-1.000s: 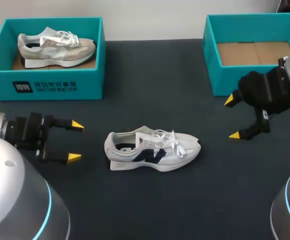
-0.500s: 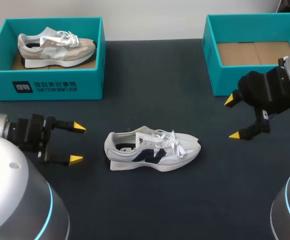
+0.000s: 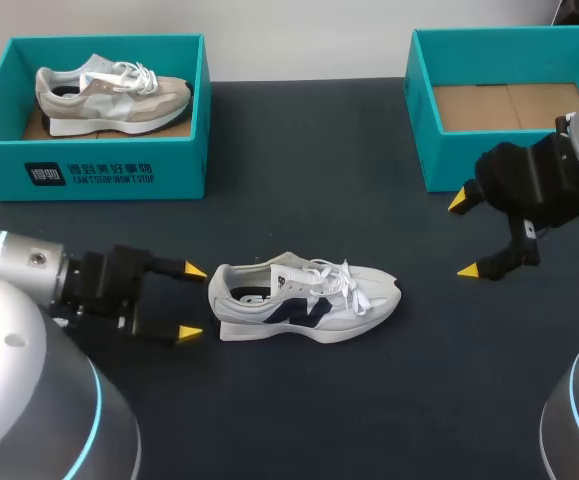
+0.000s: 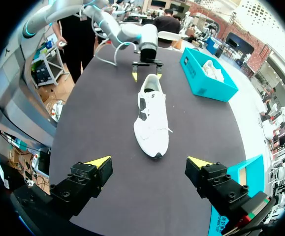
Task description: Take the shoe out of the shoebox, open the shoe tongue, remove and reinsert the insole, then place the shoe into the shoebox
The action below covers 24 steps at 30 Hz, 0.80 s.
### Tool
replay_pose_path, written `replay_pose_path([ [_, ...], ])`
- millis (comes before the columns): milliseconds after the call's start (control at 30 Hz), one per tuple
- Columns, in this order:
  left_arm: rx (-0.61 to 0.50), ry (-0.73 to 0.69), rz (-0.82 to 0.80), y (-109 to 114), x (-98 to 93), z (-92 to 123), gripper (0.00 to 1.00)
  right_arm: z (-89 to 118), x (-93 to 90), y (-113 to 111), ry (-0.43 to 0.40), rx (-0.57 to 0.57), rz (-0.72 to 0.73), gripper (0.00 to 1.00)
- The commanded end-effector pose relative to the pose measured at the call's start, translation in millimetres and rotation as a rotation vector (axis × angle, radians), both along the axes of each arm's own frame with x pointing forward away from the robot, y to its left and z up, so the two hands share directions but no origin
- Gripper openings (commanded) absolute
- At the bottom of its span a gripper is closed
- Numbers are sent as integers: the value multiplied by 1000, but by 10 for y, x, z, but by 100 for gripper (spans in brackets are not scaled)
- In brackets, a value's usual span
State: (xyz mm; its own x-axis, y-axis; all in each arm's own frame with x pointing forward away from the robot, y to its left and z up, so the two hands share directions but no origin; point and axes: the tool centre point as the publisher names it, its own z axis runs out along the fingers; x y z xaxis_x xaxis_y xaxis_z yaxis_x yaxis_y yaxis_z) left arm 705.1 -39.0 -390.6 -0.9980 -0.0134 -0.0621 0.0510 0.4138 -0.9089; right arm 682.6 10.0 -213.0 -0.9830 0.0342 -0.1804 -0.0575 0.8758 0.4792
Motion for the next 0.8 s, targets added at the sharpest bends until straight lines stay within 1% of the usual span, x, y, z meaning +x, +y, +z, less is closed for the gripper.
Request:
replay_pose_path([
  [33,-6,12,10,-117,99,-123,100,-11,3,6,0,-2,0,100],
  [267,-5,37,4,-231,158,-180,100,-11,3,6,0,-2,0,100],
  [800,-12,71,-5,-520,153,-336,100,-11,3,6,0,-2,0,100],
])
